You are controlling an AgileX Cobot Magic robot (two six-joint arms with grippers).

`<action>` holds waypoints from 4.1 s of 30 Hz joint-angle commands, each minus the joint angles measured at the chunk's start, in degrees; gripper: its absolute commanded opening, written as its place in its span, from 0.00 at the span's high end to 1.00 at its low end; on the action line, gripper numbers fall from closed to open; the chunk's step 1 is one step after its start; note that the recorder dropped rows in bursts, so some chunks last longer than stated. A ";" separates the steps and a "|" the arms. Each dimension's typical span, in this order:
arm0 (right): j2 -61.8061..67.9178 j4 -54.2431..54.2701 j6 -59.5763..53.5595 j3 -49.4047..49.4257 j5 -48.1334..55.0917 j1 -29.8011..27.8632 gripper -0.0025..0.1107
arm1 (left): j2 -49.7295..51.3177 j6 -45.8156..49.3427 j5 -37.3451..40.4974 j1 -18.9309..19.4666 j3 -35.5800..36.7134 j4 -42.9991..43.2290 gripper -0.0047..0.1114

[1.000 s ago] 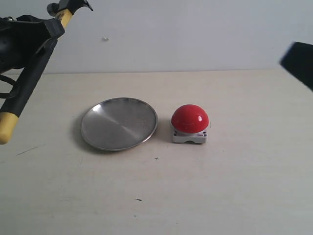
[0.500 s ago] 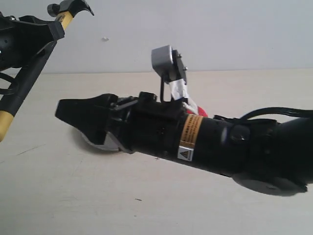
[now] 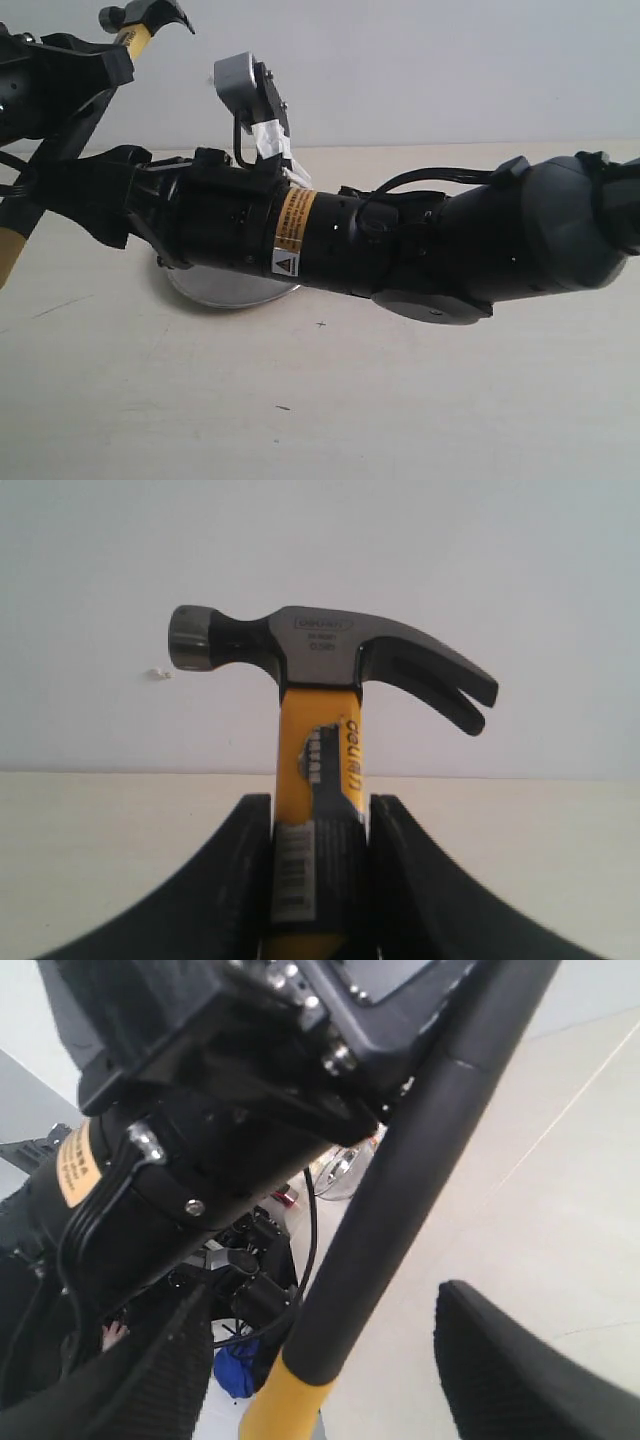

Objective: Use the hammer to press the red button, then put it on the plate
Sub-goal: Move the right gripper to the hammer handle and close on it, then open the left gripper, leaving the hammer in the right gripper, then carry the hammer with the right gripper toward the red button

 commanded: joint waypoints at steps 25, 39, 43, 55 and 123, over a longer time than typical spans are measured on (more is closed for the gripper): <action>3.79 -0.58 8.99 -8.83 6.96 0.11 0.43 | -0.65 0.63 -4.49 -3.21 -1.26 5.89 0.96; 3.79 1.22 9.58 -8.83 6.96 0.11 0.78 | -0.65 0.63 -3.56 -3.49 -1.26 9.05 0.96; 3.79 1.11 9.58 -8.83 6.76 0.11 0.97 | -0.65 0.63 -3.56 -3.49 -1.26 9.05 0.96; 3.79 0.74 11.16 -8.83 6.60 0.11 0.98 | -0.65 0.63 -3.58 -3.49 -1.26 8.93 0.92; -48.14 -31.42 14.06 26.32 75.85 0.11 0.98 | -67.24 0.28 20.16 5.47 42.10 5.36 0.96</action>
